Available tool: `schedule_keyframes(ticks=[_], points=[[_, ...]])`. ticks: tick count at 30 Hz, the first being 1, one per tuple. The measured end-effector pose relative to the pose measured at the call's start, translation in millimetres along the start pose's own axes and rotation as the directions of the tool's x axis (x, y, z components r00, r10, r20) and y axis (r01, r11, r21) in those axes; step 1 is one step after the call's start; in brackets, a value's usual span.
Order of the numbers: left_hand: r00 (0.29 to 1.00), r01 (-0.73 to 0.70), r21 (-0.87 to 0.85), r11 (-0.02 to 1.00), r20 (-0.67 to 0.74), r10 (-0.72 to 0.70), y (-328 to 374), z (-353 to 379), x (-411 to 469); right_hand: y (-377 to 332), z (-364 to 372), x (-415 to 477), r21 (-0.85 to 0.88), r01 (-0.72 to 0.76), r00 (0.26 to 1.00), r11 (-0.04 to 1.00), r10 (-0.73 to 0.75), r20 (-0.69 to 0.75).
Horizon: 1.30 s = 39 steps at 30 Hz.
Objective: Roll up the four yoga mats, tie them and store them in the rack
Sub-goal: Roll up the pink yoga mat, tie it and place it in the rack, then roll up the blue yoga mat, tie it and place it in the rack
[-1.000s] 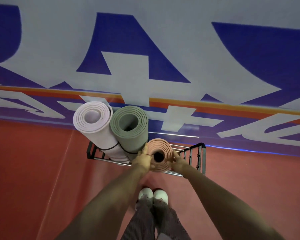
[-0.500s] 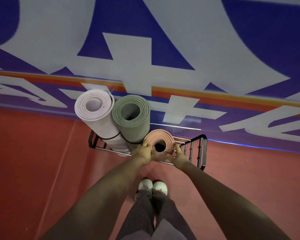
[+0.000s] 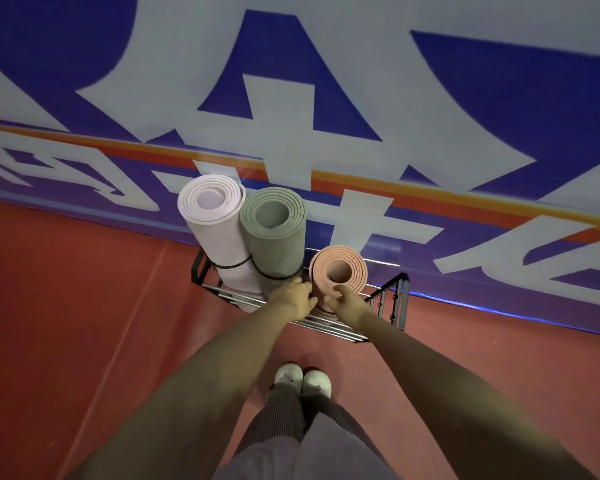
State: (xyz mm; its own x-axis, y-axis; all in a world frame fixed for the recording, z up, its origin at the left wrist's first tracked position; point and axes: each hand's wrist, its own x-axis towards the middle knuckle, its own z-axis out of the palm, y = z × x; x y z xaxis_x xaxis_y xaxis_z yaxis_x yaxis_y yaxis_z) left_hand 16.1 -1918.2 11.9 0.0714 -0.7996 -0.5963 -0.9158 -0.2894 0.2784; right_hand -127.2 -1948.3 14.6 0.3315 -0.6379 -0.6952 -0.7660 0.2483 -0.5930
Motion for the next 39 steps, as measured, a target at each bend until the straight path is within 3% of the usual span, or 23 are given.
schedule_keyframes(ticks=[18,25,34,39], points=[[0.993,-0.104,-0.176,0.979,-0.077,0.092,56.5,-12.1,-39.4,17.2,-28.1,-67.3,0.086,0.099,0.976,0.991,-0.080,-0.203],[0.976,-0.219,-0.172,0.960,-0.052,0.213,66.8,-14.4,-71.2,15.1,-12.6,-114.2,0.139,0.119,0.937,0.983,-0.065,-0.343],[0.910,-0.406,-0.086,0.910,0.054,0.411,113.4,36.6,-134.1,70.6,45.3,-211.8,0.408,0.123,0.810,0.904,0.146,-0.568],[0.804,-0.572,-0.034,0.819,0.174,0.569,178.9,94.1,-188.5,138.9,64.0,-294.6,0.548,0.082,0.686,0.832,0.352,-0.636]])
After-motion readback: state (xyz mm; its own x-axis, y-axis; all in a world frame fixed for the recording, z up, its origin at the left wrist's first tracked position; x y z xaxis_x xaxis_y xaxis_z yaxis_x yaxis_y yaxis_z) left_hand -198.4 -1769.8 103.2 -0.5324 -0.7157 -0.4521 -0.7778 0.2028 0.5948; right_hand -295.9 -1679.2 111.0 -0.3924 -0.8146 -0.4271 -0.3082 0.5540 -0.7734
